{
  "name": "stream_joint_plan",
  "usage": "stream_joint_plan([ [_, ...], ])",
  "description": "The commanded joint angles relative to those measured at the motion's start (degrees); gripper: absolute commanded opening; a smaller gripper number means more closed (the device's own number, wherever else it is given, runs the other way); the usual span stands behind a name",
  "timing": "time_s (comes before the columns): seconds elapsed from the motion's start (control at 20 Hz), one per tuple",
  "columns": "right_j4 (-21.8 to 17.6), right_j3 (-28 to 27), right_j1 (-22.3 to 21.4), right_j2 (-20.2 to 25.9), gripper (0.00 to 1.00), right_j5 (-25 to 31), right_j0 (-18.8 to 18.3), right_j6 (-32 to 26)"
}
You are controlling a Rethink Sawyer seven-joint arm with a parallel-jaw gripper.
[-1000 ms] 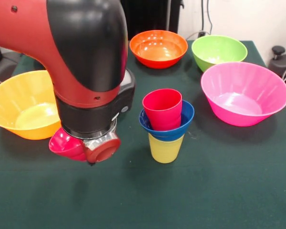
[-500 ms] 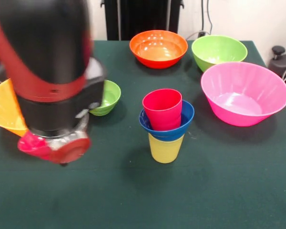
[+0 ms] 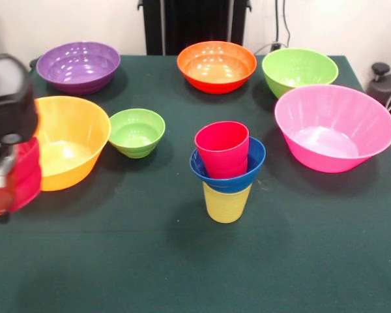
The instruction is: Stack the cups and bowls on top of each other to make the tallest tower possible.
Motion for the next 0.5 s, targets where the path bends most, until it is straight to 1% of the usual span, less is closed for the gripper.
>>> stream_joint_plan([
  [0.05,20.8,-0.4,0.0,-32.2,0.0,5.4,-0.2,-6.8],
  [0.1,21.8,-0.2,-0.1,-33.2,0.0,4.9,0.2,-7.8],
  [0.15,24.1,0.1,-0.2,-35.5,0.0,4.8,0.2,-8.8],
  [0.25,27.3,0.6,-0.4,-37.9,0.0,4.1,0.7,-8.7],
  [0.3,27.7,0.8,-0.9,-38.6,0.0,3.3,1.5,-9.1],
  [0.45,30.0,1.2,-1.8,-41.1,0.0,1.8,2.3,-11.7],
  [0.5,30.2,1.2,-2.1,-40.7,0.0,1.7,2.8,-12.3],
])
